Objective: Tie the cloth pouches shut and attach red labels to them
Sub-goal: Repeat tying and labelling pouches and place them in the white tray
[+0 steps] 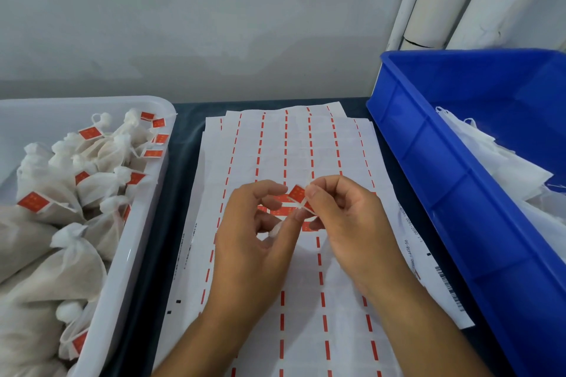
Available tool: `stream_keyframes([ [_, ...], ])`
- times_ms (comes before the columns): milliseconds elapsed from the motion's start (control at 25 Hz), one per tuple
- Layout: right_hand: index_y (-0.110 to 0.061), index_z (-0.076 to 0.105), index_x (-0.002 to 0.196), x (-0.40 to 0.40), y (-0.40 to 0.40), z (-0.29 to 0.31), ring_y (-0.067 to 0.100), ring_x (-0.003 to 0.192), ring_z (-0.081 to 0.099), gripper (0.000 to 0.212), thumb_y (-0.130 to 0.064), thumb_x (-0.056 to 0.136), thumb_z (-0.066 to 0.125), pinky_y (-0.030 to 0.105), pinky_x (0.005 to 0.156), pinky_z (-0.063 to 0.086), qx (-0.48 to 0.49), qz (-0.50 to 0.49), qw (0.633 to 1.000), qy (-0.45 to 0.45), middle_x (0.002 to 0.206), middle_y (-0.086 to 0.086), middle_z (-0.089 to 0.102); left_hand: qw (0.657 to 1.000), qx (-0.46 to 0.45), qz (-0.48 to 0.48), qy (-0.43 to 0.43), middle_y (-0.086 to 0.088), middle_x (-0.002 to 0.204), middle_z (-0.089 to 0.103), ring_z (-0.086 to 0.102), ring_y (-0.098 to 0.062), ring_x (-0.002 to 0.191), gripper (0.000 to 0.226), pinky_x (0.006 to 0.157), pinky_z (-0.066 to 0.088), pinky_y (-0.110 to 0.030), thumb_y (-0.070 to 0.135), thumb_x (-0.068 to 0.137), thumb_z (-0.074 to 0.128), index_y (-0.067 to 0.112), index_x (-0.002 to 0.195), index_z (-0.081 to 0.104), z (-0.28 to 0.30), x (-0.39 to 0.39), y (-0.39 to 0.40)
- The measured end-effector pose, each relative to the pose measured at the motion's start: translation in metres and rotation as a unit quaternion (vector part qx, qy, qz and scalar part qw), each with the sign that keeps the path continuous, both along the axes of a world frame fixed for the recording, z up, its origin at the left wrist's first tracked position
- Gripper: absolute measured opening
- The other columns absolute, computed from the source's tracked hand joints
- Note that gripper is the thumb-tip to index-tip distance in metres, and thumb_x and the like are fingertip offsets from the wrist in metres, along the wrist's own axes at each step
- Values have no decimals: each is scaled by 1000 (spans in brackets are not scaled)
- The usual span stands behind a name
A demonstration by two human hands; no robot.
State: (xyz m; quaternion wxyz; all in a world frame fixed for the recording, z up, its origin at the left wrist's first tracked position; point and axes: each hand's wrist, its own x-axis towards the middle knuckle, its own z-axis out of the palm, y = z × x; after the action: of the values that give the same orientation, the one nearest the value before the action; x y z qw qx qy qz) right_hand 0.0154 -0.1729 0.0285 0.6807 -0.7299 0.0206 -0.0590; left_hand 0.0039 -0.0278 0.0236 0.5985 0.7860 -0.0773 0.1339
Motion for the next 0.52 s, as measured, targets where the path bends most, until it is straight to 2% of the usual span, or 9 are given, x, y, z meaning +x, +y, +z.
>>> stream_keyframes([
  [120,-28,72,93,-1,4,1,7,82,75,7,-29,97,66,13,66,56,3,-6,1000,-4,83,-11,76,993,65,54,-87,4,99,62,62,-12,85,13,69,50,-10,31,87,70,29,100,69,1,-1,-3],
  [200,-29,72,91,-1,5,2,6,81,75,7,-30,96,67,11,65,55,5,-8,1000,-13,82,-13,76,990,77,68,-93,4,96,63,62,-11,86,12,70,49,-9,26,87,73,22,99,74,0,0,-3],
  [400,-34,71,94,-3,7,2,3,86,74,7,-40,93,68,12,67,56,-8,-8,1000,-24,87,-18,76,986,97,89,-105,5,94,65,62,-8,89,17,73,48,-9,24,88,77,21,104,78,-3,2,2],
  [520,-34,72,98,-4,6,2,5,90,75,12,-43,92,68,15,72,58,-10,2,999,-34,92,-17,76,986,94,86,-106,10,93,65,62,-5,90,14,73,48,-9,24,90,75,30,103,76,-4,3,4],
])
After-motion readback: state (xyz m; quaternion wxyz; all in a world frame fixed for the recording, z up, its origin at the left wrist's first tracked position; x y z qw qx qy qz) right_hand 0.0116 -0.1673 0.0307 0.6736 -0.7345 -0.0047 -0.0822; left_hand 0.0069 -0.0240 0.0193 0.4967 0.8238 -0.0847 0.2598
